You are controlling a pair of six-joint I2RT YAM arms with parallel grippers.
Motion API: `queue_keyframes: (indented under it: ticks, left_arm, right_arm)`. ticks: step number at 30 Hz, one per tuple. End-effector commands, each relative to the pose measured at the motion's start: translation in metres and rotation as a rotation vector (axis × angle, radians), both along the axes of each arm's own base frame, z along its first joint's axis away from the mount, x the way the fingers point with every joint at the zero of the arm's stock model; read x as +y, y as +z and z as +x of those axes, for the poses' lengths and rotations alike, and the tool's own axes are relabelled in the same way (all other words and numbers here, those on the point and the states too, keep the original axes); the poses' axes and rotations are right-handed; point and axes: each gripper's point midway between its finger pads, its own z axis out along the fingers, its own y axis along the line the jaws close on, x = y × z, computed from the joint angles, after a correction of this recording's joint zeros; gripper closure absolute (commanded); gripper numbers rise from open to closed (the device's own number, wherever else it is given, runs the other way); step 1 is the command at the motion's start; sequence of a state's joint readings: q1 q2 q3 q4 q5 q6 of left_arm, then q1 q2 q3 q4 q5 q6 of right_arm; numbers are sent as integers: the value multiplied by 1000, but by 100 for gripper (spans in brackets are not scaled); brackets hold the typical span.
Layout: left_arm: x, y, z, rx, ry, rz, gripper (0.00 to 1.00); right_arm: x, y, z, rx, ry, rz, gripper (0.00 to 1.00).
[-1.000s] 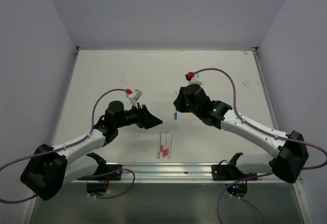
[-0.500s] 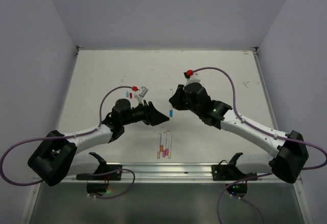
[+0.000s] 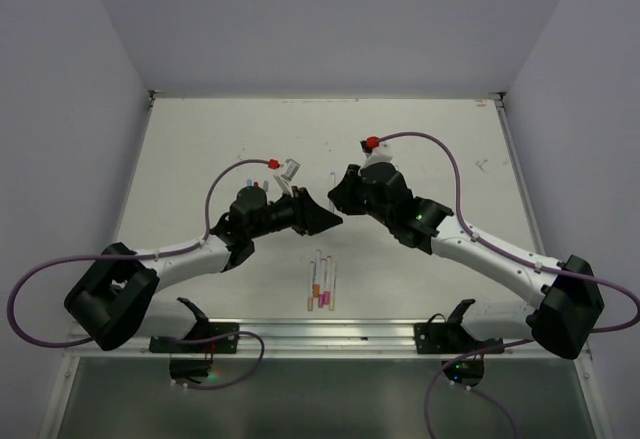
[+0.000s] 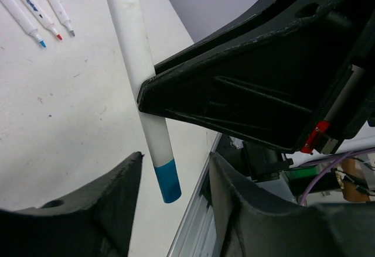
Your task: Open the pen caps
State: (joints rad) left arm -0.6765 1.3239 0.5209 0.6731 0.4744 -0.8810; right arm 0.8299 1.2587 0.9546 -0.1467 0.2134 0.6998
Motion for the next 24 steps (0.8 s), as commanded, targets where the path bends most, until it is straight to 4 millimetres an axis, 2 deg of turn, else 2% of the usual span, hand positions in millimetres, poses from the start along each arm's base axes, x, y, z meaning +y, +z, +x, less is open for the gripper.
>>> queue_keyframes:
  ticks: [1, 12, 13, 16, 19, 22, 23, 24]
  left_arm:
    - [-8, 17, 7, -44, 13, -35, 54]
    - [-11, 15, 5, -43, 4, -24, 77]
    - [-12, 16, 6, -45, 3, -23, 87]
    - [-13, 16, 3, -43, -10, -23, 100]
    - [-14, 15, 3, -54, -16, -15, 100]
    - [-14, 15, 5, -68, -18, 10, 100]
    - [-14, 13, 5, -67, -19, 19, 100]
    - [-14, 14, 5, -71, -19, 21, 100]
  right_arm:
    - [3, 9, 5, -24, -16, 45, 100]
    - [-2, 16, 8, -38, -55, 61, 100]
    - [-2, 17, 7, -38, -53, 64, 100]
    - [-5, 17, 8, -41, -70, 65, 100]
    - [-2, 17, 7, -38, -51, 63, 100]
    - [3, 13, 6, -21, -23, 43, 89]
    - [5, 12, 5, -17, -11, 42, 79]
    - [7, 10, 5, -13, -4, 42, 75]
